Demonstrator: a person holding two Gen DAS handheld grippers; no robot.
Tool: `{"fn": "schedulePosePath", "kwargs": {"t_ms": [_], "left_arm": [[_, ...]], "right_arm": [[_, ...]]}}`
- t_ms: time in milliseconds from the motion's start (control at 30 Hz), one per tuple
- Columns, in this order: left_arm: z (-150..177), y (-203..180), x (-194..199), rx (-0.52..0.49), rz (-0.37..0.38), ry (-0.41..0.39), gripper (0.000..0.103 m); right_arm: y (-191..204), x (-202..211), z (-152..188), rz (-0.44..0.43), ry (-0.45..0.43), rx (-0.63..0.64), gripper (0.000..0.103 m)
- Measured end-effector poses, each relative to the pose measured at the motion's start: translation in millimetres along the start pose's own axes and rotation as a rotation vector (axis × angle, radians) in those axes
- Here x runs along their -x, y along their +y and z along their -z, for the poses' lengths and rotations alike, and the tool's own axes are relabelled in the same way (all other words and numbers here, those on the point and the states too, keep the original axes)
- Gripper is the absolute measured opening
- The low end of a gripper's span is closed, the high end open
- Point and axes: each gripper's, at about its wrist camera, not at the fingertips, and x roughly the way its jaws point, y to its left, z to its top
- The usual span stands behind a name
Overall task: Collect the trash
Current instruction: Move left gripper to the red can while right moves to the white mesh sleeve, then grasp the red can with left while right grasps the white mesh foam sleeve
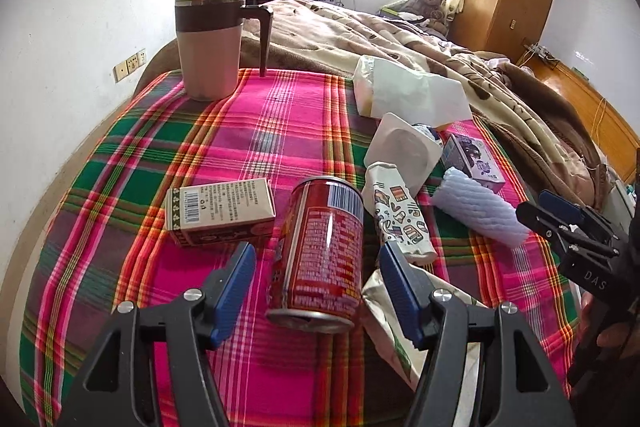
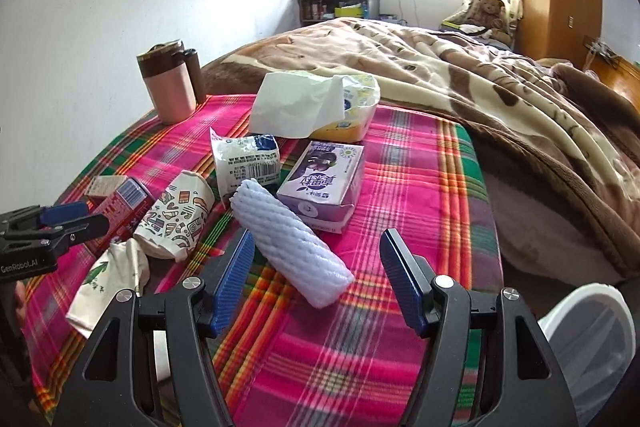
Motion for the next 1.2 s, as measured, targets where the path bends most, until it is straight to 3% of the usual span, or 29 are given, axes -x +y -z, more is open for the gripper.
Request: {"fn": "schedulePosePath", "kwargs": {"t_ms": [233, 600, 767, 867, 1033, 1200], "left_arm": [[-3, 6, -25, 0.017, 0.008, 0.07, 0.067], [-4, 4, -39, 0.014, 0.015, 0.106, 0.067], [-4, 4, -40, 0.028, 0.02, 0.106, 0.066], [-4, 4, -39, 0.035, 0.029, 0.1, 0.056], [-2, 5, -35, 0.037, 0.011, 0.092, 0.055], [-1, 6, -22, 0.047, 0.003, 0.064, 0.054]], "right_arm": [[2, -25, -6, -0.037, 0.058, 0.021, 0.067], [9, -43, -5, -0.062, 0.12, 0.051, 0.067], [10, -43, -4, -0.08, 0.133, 0.029, 0.051], [12, -42, -2, -0.089, 0.136, 0.025, 0.044], [11, -39, -1, -0.103, 0.137, -0.004, 0.03], [12, -31, 0, -0.115, 0.118, -0.013, 0.026]]}}
